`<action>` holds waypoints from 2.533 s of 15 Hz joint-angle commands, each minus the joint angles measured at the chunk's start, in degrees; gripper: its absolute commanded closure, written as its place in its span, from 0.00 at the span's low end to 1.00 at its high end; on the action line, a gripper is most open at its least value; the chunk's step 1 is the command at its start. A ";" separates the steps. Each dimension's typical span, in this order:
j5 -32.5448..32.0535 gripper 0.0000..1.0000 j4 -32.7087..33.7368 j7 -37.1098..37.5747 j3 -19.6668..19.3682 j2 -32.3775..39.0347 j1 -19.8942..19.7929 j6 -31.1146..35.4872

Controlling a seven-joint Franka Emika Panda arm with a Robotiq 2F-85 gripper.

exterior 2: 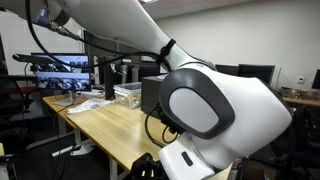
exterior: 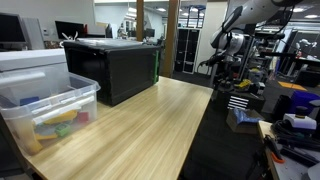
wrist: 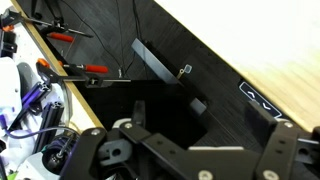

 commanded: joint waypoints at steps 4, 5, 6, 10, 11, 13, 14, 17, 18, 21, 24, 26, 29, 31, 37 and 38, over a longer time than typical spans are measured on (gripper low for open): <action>-1.16 0.00 -6.83 5.43 -1.30 -1.93 3.28 2.08; -1.04 0.00 -7.32 6.36 -1.54 -1.69 3.26 1.77; -0.43 0.00 -7.55 7.16 -1.67 -1.48 3.08 1.61; 0.03 0.00 -8.90 9.11 -1.73 -1.10 3.01 1.85; 0.02 0.00 -9.12 8.87 -1.53 -0.98 3.07 2.11; -0.29 0.00 -9.18 8.03 -1.24 -0.70 3.25 2.10; -0.18 0.00 -9.13 8.13 -1.13 -0.54 3.32 2.02; -0.55 0.00 -7.98 7.78 -0.69 1.47 3.36 1.93; -0.63 0.00 -6.90 7.70 -0.38 3.20 3.33 1.63; -0.57 0.00 -5.96 7.74 0.04 4.90 3.84 1.68; 0.12 0.00 -4.16 8.11 0.39 6.07 3.63 1.47; 0.13 0.00 -3.52 8.15 0.54 6.41 3.64 1.47; -0.07 0.00 -2.91 8.02 0.74 6.74 3.70 1.36; -0.27 0.00 -2.85 8.08 0.79 6.91 3.85 1.21; -1.08 0.00 -3.30 7.93 0.93 6.67 4.81 1.30; -1.41 0.00 -3.44 7.99 0.94 6.63 5.19 1.36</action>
